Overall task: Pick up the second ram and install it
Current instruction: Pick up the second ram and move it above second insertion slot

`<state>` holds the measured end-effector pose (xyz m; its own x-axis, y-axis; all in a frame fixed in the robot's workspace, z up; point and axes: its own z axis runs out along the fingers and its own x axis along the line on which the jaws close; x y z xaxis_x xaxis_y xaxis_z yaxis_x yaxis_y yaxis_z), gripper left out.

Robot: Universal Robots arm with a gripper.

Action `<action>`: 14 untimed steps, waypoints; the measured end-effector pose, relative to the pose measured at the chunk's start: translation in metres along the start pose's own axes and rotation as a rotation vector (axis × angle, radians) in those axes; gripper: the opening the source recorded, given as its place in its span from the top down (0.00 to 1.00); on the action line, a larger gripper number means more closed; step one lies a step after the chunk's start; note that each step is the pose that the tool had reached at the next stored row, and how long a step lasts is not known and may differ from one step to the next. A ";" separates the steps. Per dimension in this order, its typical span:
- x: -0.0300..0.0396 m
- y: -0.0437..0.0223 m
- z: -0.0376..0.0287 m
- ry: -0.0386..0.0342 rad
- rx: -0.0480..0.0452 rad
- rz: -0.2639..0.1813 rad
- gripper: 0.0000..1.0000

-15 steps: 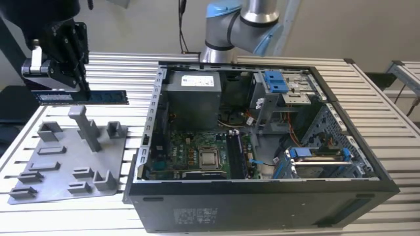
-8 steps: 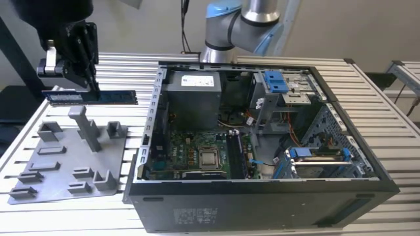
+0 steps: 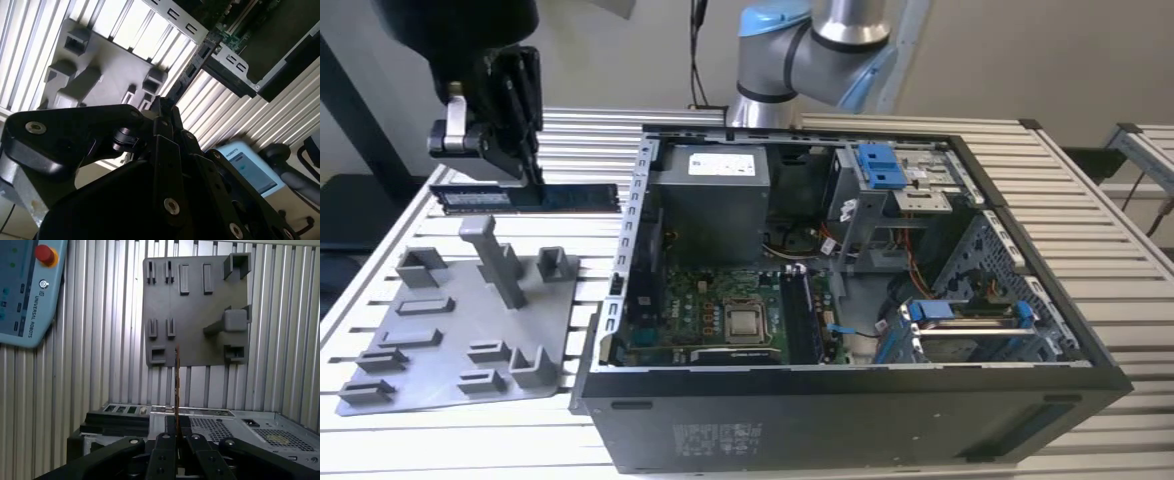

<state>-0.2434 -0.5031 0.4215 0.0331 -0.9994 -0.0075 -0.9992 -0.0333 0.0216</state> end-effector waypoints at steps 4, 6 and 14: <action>0.0004 -0.0132 -0.0002 -0.0002 -0.0009 0.000 0.86; 0.0008 -0.0214 -0.0004 -0.0002 -0.0017 0.000 0.86; 0.0017 -0.0492 -0.0010 -0.0003 -0.0037 0.000 0.86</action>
<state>-0.1942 -0.5032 0.4214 0.0331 -0.9994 -0.0078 -0.9991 -0.0333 0.0253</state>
